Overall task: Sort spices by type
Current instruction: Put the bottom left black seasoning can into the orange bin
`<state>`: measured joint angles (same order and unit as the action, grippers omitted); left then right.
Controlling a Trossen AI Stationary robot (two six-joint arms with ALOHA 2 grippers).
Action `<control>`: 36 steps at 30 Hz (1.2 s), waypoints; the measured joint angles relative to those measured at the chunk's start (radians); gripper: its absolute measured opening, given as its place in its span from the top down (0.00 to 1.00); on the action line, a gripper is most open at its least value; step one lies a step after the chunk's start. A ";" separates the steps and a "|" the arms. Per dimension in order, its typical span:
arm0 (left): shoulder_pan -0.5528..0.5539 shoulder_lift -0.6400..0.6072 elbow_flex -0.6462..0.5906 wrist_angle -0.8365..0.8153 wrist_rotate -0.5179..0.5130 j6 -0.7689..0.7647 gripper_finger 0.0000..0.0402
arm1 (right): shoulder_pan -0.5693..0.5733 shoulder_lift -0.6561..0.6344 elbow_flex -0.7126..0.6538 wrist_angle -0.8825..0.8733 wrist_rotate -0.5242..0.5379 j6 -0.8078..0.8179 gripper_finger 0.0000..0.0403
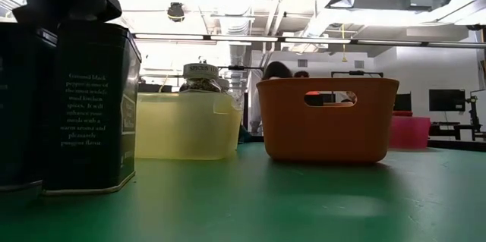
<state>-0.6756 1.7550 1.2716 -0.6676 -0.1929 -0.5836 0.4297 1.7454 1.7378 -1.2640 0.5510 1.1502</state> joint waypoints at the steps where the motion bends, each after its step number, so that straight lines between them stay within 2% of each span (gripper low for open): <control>1: 0.000 0.000 0.000 0.001 0.000 0.005 0.39 | 0.000 0.000 0.000 0.000 0.000 -0.003 0.33; 8: -0.001 0.000 0.000 -0.010 0.001 0.052 0.66 | 0.000 0.000 0.000 -0.015 0.000 -0.014 0.33; 10: -0.001 -0.001 0.001 -0.029 0.003 0.057 0.70 | 0.000 0.000 0.000 -0.016 0.000 -0.018 0.33; 15: 0.019 -0.023 0.002 -0.120 0.018 0.101 0.70 | 0.000 0.000 0.000 -0.017 0.000 -0.022 0.33; 21: 0.085 -0.136 -0.001 -0.200 0.050 0.145 0.63 | 0.000 -0.013 0.000 -0.039 -0.022 -0.025 0.33; 28: 0.228 -0.268 0.052 -0.200 0.059 0.226 0.68 | 0.000 -0.070 0.000 -0.069 -0.027 -0.025 0.33; 32: 0.324 -0.258 0.115 -0.154 0.070 0.297 0.66 | 0.000 -0.075 0.000 -0.066 -0.031 -0.025 0.33; 36: 0.417 -0.193 0.172 -0.069 0.117 0.353 0.65 | -0.002 -0.074 0.000 -0.080 -0.078 -0.021 0.33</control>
<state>-0.2586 1.5617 1.4440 -0.7366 -0.0758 -0.2311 0.4281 1.6714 1.7378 -1.3439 0.4734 1.1294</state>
